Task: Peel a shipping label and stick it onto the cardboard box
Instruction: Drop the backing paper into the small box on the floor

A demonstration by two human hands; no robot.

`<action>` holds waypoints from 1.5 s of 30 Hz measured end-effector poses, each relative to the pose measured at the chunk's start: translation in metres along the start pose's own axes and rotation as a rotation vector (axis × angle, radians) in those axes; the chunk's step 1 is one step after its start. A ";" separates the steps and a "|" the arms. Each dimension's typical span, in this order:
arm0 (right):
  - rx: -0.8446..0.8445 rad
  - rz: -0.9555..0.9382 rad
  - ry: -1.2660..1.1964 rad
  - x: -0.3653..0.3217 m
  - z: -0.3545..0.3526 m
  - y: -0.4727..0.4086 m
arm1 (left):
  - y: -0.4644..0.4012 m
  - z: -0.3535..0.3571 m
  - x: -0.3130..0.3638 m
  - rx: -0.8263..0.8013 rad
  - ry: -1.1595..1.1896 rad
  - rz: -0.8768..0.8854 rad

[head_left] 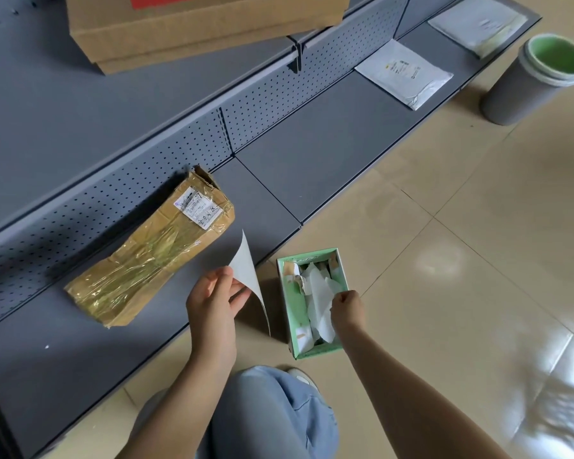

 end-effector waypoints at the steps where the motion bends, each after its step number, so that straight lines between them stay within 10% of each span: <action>1: -0.020 0.001 -0.003 0.002 0.002 -0.003 | -0.001 0.000 -0.001 -0.001 -0.002 -0.001; 18: -0.286 -0.106 0.498 -0.008 0.011 -0.002 | -0.001 0.004 0.007 -0.021 -0.003 -0.014; 24: -0.151 -0.167 0.220 -0.034 -0.009 0.031 | 0.017 0.003 0.026 -0.009 0.001 -0.028; 40: -0.138 -1.203 0.107 -0.232 -0.102 0.246 | 0.106 0.029 0.167 -0.039 0.137 0.029; 45: -0.042 -1.261 0.072 -0.265 -0.118 0.271 | 0.126 0.036 0.205 -0.030 0.181 0.065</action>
Point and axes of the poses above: each hand's wrist, its own y-axis away from the middle knuckle, its own z-axis out of the palm, x = y × z, the point moved 6 cm from there along -y, towards the middle knuckle
